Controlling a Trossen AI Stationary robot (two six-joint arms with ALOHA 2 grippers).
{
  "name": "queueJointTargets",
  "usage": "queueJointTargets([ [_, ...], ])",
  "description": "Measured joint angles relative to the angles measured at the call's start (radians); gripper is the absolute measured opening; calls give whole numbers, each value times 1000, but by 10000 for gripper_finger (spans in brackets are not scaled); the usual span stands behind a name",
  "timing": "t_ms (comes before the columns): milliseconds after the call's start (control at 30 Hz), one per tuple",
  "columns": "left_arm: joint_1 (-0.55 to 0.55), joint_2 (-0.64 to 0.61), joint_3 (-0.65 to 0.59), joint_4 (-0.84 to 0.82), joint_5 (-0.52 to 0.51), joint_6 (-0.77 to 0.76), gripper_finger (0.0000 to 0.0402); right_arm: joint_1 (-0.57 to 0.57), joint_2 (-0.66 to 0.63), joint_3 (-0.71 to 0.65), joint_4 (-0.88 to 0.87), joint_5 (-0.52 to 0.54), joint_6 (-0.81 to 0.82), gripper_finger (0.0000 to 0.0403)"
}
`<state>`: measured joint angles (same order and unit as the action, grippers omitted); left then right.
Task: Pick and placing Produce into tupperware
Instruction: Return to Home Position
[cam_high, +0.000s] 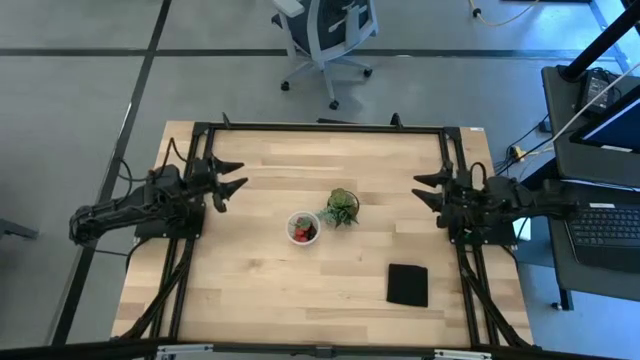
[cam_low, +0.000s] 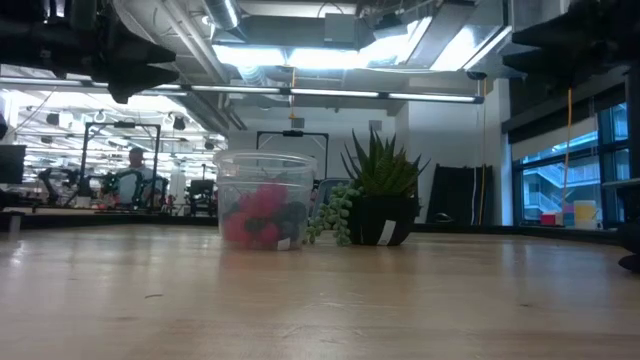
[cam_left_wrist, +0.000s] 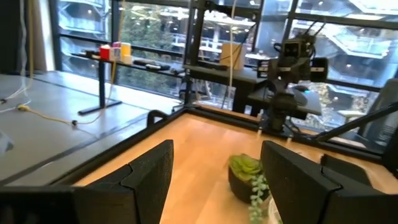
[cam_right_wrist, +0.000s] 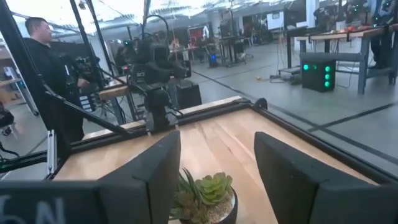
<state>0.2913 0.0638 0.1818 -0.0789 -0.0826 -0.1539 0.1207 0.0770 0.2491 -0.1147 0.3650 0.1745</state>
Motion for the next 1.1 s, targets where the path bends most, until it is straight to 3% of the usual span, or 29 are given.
queueJointTargets([
  [133, 32, -23, 0, -21, 0, 0, 236, 0, -78, -37, -32, 1, -1, 207],
  [733, 179, -41, -59, -61, -2, -1, 236, -128, -76, -45, -109, 67, -87, 207],
  [967, 238, -41, -164, 96, -2, -29, 236, -211, -76, -45, -109, 88, -130, 207],
  [1100, 265, -38, -174, 106, -1, -38, 236, -244, -76, -44, -151, 89, -122, 207],
])
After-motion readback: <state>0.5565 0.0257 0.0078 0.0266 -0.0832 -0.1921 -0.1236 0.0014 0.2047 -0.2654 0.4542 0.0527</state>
